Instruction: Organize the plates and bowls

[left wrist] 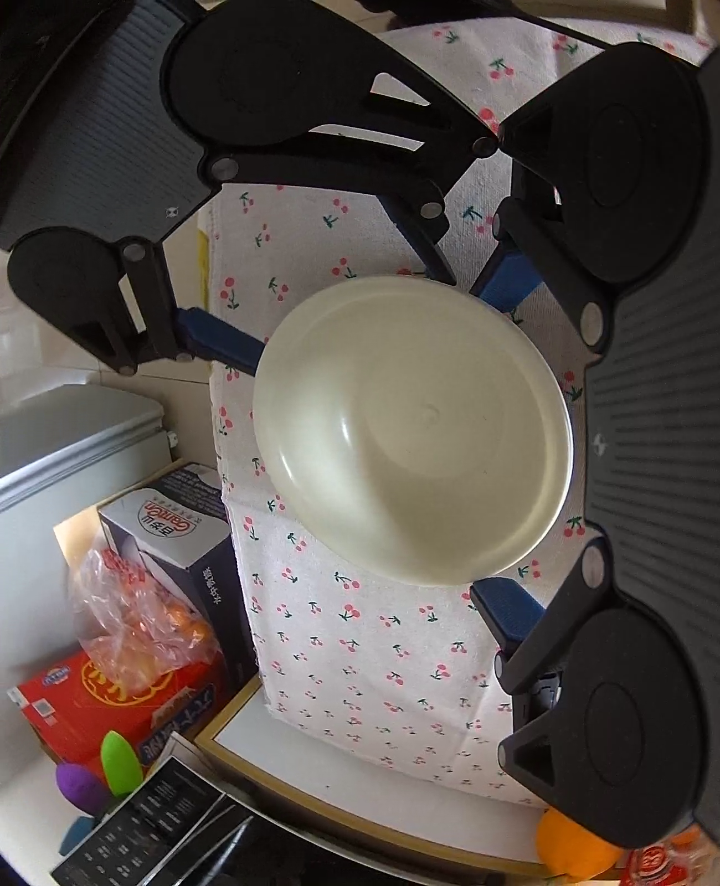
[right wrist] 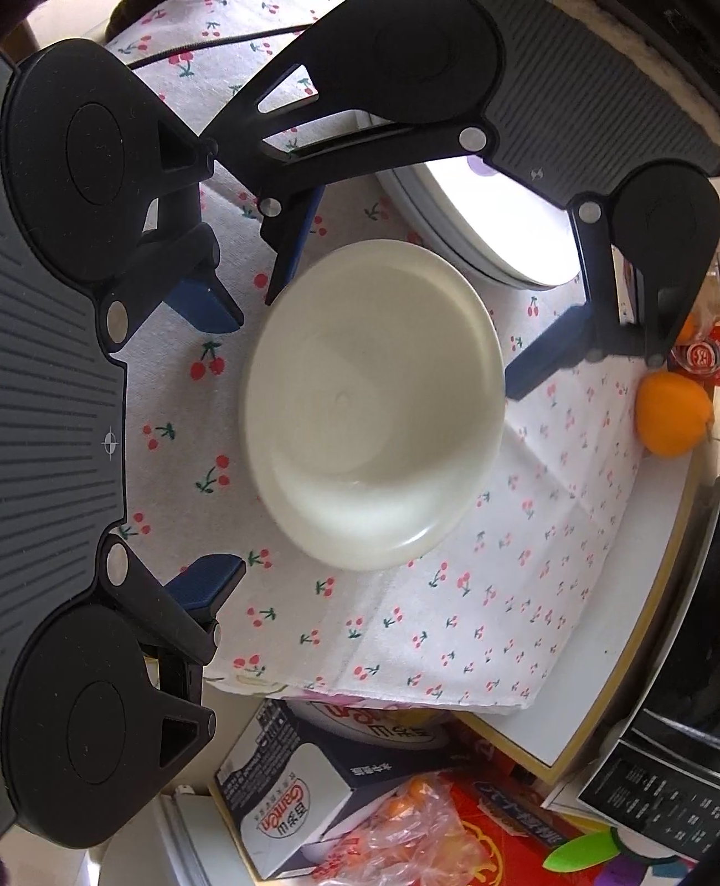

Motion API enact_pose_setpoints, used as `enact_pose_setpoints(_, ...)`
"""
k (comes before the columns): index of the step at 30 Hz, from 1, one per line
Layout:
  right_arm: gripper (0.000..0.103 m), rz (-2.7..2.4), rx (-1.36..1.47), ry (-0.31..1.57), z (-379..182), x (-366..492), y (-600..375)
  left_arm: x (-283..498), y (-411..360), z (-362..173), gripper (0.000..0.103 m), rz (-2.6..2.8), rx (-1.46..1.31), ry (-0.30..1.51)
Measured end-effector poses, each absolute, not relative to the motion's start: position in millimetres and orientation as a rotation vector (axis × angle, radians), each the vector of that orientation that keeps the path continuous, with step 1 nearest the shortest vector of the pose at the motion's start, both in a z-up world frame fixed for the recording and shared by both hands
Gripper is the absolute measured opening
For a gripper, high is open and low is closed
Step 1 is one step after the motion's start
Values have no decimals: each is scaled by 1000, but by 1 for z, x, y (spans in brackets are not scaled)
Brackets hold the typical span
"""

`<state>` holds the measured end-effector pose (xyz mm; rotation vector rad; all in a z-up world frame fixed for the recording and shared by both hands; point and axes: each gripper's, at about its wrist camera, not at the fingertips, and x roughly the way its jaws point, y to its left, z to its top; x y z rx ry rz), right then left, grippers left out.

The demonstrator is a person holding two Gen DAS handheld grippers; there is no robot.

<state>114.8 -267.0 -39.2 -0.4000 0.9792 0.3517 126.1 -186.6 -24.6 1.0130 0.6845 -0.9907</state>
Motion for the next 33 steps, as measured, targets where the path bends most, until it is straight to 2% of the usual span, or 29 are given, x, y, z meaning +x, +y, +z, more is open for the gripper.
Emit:
enact_pose_setpoints(18, 88, 323, -370, 949, -37, 120, -271, 139, -184, -21, 100, -1043, 898, 721)
enact_pose_setpoints(26, 88, 379, -373, 955, -34, 116, -266, 151, -174, -12, 95, -1082, 732, 797)
enact_pose_setpoints(31, 88, 384, -395, 954, -34, 116, -259, 151, -173, -14, 94, -1087, 738, 818)
enact_pose_setpoints(33, 88, 386, -397, 959, -33, 116, -260, 151, -173, -13, 89, -1098, 733, 840)
